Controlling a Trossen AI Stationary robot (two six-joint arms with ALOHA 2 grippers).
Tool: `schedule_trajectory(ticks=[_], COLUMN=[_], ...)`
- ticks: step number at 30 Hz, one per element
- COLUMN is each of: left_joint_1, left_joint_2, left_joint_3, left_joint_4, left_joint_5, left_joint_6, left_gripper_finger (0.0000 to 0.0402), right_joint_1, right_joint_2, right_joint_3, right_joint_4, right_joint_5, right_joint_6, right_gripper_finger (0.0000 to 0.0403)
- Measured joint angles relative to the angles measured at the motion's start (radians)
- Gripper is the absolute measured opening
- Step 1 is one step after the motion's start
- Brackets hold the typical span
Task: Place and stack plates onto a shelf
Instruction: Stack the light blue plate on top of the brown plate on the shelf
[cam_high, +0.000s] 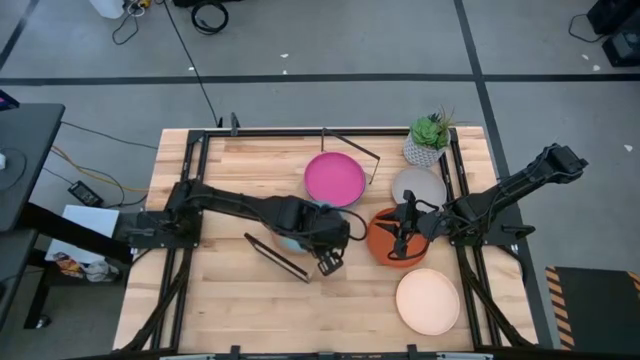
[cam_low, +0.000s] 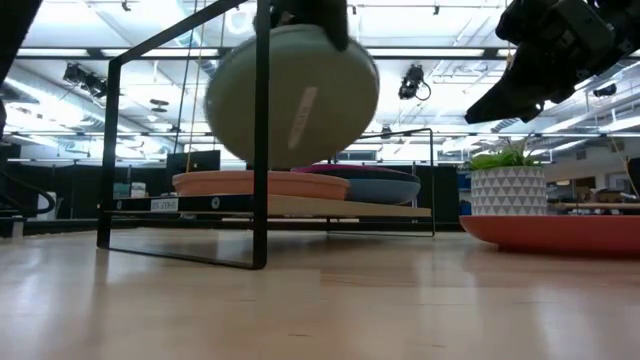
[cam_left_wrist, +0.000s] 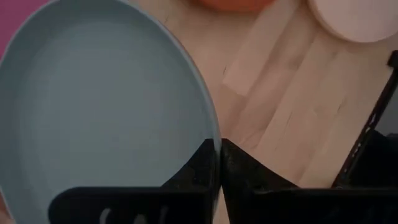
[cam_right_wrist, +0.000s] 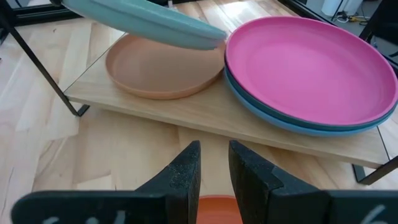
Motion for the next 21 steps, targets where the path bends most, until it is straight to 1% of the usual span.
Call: schedule_trajectory(ticks=[7, 10, 14, 17, 21], left_joint_1=[-0.013, -0.013, -0.009, -0.009, -0.011], left_joint_2=[0.031, 0.062, 0.088, 0.092, 0.096], left_joint_3=[0.000, 0.000, -0.001, -0.001, -0.001], left_joint_4=[-0.041, -0.053, -0.060, -0.076, -0.104], left_joint_5=[-0.005, -0.038, -0.042, -0.040, -0.032], left_joint_6=[-0.051, -0.025, 0.016, 0.025, 0.021], left_gripper_finger=[0.0020, 0.0020, 0.0022, 0.0041, 0.0087], right_joint_1=[0.000, 0.000, 0.000, 0.000, 0.000], right_joint_2=[0.000, 0.000, 0.000, 0.000, 0.000], right_joint_3=[0.000, 0.000, 0.000, 0.000, 0.000], right_joint_4=[0.001, 0.003, 0.007, 0.006, 0.004], right_joint_5=[0.000, 0.000, -0.001, -0.001, -0.013], right_joint_6=[0.004, 0.004, 0.002, 0.003, 0.005], right_gripper_finger=[0.0089, 0.0089, 0.0089, 0.0089, 0.0089])
